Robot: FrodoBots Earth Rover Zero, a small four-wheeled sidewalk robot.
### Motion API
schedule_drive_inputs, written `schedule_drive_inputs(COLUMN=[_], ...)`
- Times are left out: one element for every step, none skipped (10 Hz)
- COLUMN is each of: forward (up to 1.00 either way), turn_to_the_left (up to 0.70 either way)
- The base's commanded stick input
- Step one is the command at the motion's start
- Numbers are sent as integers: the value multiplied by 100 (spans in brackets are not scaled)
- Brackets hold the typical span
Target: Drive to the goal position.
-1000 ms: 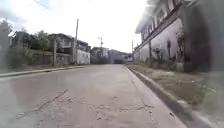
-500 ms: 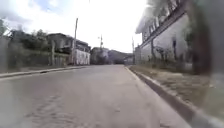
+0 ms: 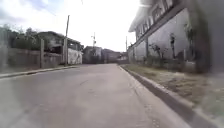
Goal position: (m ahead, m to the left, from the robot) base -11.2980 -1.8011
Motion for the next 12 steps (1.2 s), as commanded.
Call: schedule_drive_inputs(forward=[100,100,100,100,100,100,100,100,100,100,100,100], turn_to_the_left=[0,0,0,0,0,0,0,0,0,0,0,0])
